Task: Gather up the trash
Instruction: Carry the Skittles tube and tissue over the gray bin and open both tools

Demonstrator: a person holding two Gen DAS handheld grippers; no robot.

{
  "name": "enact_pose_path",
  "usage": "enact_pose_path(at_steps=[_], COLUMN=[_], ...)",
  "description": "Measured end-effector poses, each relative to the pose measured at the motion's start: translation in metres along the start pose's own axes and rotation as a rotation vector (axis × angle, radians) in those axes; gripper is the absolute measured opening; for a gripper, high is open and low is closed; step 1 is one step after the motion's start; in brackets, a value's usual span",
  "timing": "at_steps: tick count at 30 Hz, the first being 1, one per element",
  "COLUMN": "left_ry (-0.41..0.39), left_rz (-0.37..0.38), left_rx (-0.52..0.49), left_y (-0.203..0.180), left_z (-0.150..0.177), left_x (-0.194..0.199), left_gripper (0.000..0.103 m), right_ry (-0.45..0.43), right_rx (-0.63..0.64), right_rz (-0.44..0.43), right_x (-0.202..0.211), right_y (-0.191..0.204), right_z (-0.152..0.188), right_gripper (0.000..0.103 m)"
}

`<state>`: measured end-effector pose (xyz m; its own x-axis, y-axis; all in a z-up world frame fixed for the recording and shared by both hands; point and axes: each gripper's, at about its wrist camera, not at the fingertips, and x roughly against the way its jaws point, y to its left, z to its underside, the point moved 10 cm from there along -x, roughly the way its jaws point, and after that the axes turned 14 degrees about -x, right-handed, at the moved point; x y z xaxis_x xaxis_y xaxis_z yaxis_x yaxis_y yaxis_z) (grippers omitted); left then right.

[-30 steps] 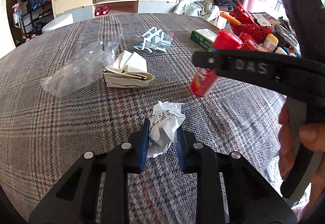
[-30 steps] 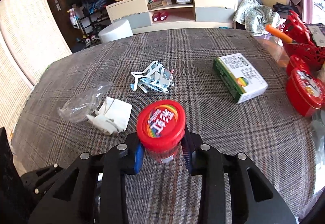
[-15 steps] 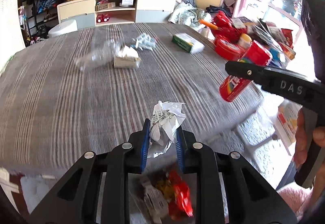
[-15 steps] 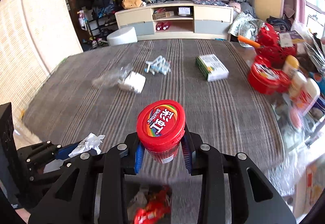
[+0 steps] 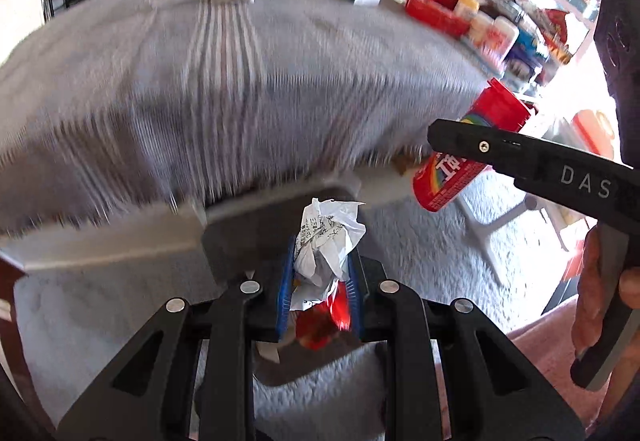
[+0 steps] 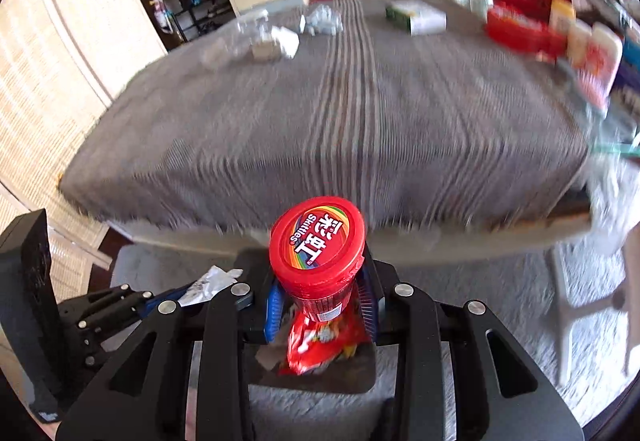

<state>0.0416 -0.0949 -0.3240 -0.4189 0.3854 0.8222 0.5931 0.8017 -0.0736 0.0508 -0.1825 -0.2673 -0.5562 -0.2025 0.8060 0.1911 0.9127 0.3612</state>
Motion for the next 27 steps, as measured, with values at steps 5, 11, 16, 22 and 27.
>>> enact_pose_path(at_steps=[5,11,16,22,27], left_ry=[0.083,0.166,0.218,0.253,0.248], left_rz=[0.016,0.012,0.023,0.031,0.034], left_rx=[0.023,0.039,0.063,0.074,0.088], left_y=[-0.001,0.006,0.015,0.016,0.019], left_z=[0.036,0.066,0.079,0.091,0.091], left_x=[-0.033,-0.072,-0.096,-0.112,-0.114], left_gripper=[0.022,0.022,0.022,0.024,0.034], right_ry=[0.080,0.164,0.271,0.305,0.303], right_rx=[-0.042,-0.068,-0.098,-0.106,-0.090], right_rz=[0.002,0.034,0.084,0.110,0.120], right_x=[-0.036,-0.079,-0.113,-0.126,-0.129], right_y=[-0.012,-0.023,-0.038,-0.044,-0.044], right_z=[0.034,0.062,0.084,0.091,0.094], right_gripper=[0.033,0.033,0.033,0.034,0.043])
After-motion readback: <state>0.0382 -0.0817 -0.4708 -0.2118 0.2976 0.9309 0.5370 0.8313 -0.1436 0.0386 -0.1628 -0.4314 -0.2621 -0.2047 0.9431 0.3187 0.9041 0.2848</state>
